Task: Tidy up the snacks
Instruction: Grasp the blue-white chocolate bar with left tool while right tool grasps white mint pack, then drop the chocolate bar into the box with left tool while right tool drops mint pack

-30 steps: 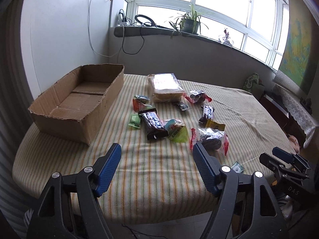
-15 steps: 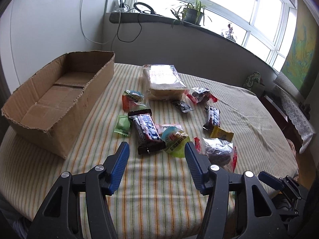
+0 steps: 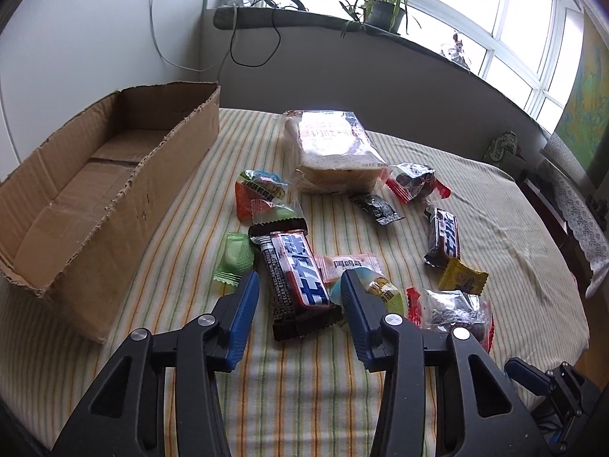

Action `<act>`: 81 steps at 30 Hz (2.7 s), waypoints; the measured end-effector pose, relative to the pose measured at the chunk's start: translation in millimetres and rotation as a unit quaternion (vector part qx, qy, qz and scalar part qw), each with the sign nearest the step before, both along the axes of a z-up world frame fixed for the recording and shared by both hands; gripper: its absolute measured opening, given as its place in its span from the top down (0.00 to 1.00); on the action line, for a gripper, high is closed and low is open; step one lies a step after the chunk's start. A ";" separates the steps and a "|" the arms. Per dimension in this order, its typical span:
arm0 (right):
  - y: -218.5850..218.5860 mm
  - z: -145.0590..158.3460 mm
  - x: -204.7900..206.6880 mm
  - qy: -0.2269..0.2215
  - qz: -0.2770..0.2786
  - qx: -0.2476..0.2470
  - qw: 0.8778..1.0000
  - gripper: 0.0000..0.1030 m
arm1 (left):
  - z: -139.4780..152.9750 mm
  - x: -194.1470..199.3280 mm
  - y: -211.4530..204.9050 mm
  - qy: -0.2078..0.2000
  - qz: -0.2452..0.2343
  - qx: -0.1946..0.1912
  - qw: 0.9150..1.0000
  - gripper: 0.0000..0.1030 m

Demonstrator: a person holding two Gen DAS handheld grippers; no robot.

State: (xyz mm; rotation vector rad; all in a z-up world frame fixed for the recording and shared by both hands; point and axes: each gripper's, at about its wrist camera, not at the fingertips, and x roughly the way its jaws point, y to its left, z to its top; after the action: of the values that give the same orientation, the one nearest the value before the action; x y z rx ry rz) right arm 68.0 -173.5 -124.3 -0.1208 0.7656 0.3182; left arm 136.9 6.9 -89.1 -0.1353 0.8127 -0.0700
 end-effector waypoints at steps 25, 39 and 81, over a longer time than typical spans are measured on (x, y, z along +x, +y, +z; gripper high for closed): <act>-15.8 2.4 8.6 -0.007 0.012 0.014 1.000 0.67 | -4.2 18.4 4.4 0.009 0.009 -0.004 1.000 0.73; -27.6 3.1 11.5 0.016 0.019 0.033 0.999 0.61 | 1.7 9.9 5.5 -0.002 0.010 -0.007 1.000 0.73; 108.0 98.0 88.7 -0.065 0.161 0.022 0.985 0.67 | 57.2 -17.8 95.1 -0.082 0.072 -0.005 0.994 0.73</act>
State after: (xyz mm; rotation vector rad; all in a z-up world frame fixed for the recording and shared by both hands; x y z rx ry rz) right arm 156.7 -65.5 -26.3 -0.2215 0.6073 0.6280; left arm 119.1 102.0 -31.9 -0.1940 0.6374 0.0505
